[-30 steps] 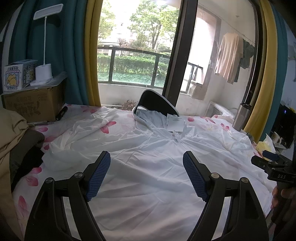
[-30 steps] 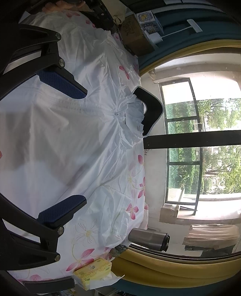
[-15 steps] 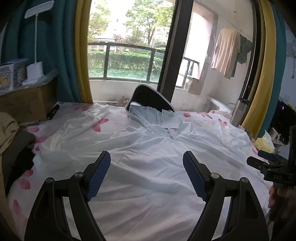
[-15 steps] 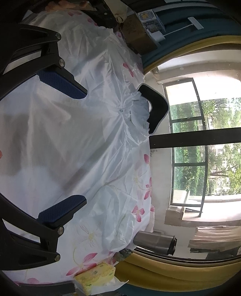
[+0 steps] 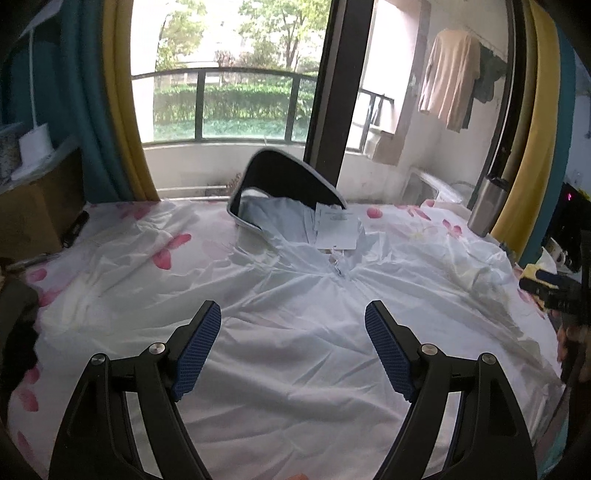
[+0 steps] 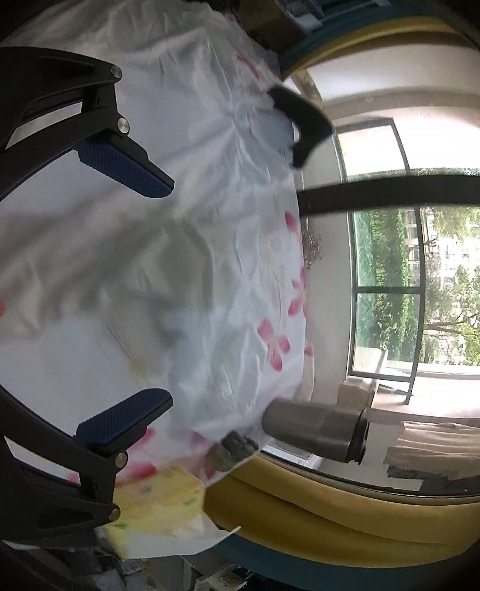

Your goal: Fold large clothes

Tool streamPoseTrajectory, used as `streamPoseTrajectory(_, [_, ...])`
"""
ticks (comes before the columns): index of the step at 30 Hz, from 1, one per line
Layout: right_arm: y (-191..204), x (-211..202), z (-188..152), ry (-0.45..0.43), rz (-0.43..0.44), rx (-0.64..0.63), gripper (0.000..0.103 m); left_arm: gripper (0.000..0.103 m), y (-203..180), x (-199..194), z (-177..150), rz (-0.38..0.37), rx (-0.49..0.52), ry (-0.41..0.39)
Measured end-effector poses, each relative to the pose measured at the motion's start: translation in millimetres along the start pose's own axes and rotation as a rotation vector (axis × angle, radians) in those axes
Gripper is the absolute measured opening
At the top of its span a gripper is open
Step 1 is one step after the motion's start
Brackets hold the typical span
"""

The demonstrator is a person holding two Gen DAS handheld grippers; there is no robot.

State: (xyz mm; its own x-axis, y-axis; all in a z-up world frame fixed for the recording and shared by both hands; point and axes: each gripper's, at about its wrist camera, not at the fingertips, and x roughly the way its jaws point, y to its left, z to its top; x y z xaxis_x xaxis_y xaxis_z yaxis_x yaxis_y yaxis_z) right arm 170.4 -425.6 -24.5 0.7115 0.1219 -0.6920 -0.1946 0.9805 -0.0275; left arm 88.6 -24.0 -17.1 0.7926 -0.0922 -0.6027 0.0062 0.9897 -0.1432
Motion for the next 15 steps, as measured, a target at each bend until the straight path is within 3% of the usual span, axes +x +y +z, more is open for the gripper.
streamPoseTrajectory(11, [-34.9, 77.6, 40.8, 0.069, -0.013, -0.116, 0.063, 0.083, 2.5, 50.0, 17.9, 0.041, -0.028, 0.063])
streamPoseTrajectory(15, [-39.2, 98.9, 51.2, 0.079, -0.030, -0.172, 0.059, 0.083, 7.7, 66.4, 18.2, 0.061, -0.027, 0.095])
